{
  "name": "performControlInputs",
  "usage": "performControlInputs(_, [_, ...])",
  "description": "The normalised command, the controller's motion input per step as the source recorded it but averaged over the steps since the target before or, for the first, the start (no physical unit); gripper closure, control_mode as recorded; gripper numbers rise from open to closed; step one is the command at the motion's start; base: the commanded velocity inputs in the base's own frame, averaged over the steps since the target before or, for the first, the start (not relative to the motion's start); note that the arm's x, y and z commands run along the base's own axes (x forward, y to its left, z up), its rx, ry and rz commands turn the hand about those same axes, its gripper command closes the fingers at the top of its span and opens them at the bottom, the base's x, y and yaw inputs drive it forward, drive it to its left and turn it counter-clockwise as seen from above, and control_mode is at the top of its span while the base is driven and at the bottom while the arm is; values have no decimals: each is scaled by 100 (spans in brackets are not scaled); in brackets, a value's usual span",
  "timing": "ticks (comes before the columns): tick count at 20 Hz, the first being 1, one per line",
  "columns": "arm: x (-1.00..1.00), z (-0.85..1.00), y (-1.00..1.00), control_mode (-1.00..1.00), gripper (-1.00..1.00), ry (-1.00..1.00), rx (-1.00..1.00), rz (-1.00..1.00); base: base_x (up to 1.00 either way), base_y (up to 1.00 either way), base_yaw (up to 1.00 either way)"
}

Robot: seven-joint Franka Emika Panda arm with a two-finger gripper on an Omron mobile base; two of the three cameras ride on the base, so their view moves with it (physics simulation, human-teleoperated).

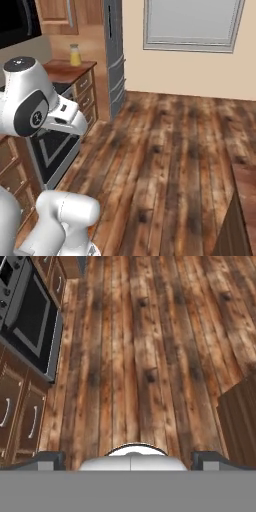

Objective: There is a tray on the dining counter. Grab the cup, mug, and pitcher and place them on the tray. The pitcher may be placed next to the tray if it cannot fit the tray.

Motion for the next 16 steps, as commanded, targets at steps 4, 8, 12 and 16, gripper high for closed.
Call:
performControlInputs(4, [0,0,0,100,-100,0,0,0,100,0,0])
performControlInputs(8, [0,0,0,100,-100,0,0,0,100,-4,0])
performControlInputs(12, [0,0,0,100,-100,0,0,0,100,-11,0])
performControlInputs(16, [0,0,0,100,-100,0,0,0,100,-7,0])
